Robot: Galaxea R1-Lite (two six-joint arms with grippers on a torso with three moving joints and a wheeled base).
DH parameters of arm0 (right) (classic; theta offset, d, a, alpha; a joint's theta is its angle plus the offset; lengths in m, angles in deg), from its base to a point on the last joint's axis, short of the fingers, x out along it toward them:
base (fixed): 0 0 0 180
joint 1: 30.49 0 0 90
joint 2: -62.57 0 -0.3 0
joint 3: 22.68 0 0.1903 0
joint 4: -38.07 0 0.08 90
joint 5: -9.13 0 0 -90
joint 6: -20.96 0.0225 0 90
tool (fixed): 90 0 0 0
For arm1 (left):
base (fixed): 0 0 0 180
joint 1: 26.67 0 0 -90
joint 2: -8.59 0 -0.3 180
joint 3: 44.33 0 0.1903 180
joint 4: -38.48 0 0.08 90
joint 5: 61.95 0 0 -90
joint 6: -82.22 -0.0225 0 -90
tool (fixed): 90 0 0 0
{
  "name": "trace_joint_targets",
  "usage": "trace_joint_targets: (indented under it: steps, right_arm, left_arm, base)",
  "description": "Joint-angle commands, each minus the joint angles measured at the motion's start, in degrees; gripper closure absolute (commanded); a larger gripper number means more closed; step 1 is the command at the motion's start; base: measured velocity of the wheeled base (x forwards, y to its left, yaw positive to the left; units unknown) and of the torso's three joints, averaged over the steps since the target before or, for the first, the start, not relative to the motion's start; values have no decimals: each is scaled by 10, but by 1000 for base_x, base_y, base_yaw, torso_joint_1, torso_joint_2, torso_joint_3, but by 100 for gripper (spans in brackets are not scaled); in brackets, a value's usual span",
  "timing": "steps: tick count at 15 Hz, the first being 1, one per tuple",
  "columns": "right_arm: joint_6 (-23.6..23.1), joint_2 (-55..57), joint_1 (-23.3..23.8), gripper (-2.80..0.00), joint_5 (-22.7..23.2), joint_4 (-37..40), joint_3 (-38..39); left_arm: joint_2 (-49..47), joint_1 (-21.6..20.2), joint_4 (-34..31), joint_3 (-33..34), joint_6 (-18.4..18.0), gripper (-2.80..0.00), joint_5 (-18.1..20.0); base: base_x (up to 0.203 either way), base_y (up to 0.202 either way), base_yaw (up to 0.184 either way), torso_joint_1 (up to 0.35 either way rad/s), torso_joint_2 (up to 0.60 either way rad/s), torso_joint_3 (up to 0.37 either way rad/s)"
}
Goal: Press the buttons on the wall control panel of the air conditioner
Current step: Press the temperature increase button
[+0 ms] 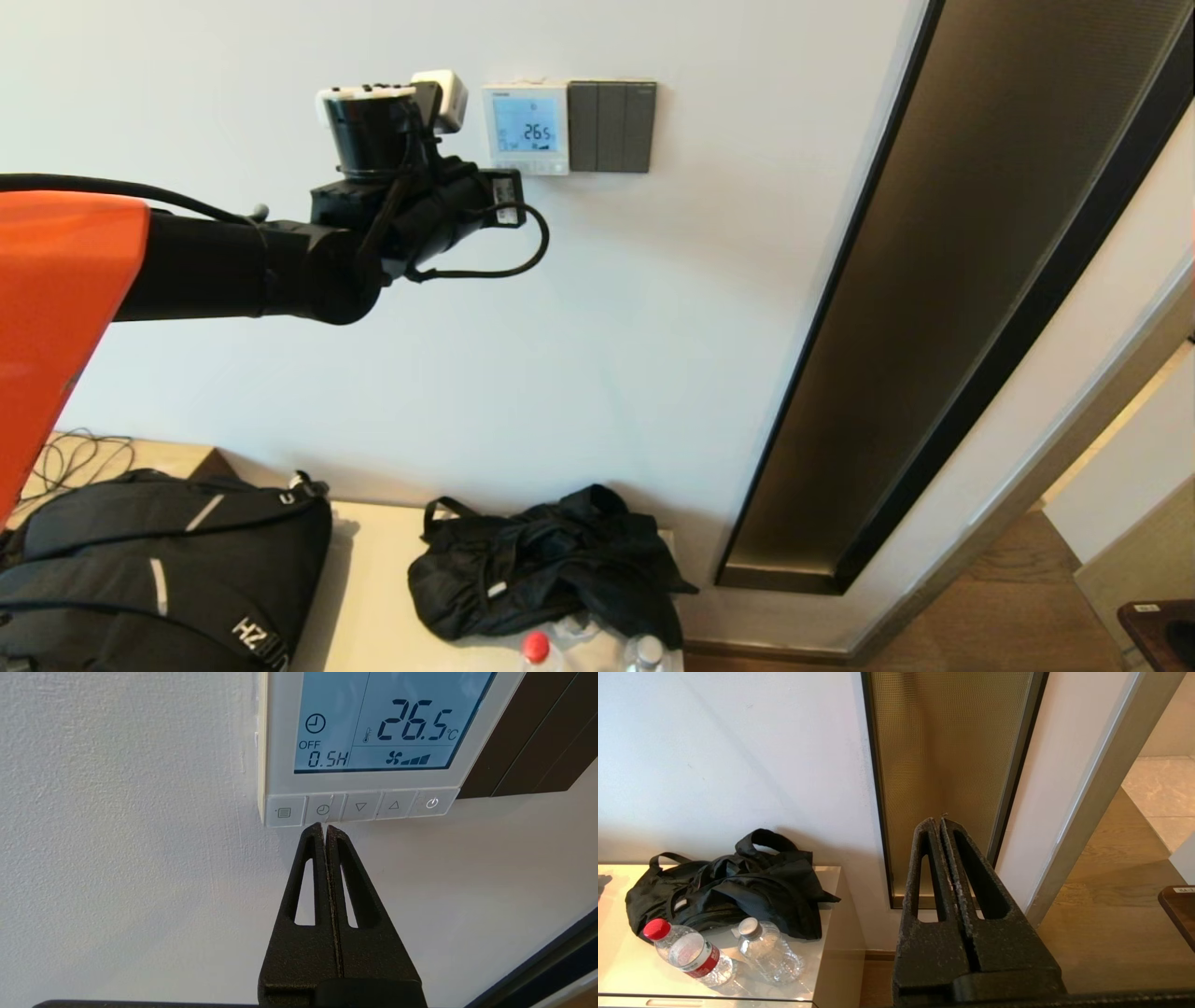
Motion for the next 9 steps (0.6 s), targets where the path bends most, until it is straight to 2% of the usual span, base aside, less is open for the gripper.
trace_joint_targets:
  steps: [1, 9]
  right_arm:
    - [-1, 1, 0, 0, 0, 0, 1]
    - [-1, 1, 0, 0, 0, 0, 1]
  left_arm:
    - [-10, 0, -1, -14, 1, 0, 0]
    - [-24, -2, -11, -32, 1, 0, 0]
  base:
    - [0, 0, 0, 0, 0, 0]
    - [0, 0, 0, 0, 0, 0]
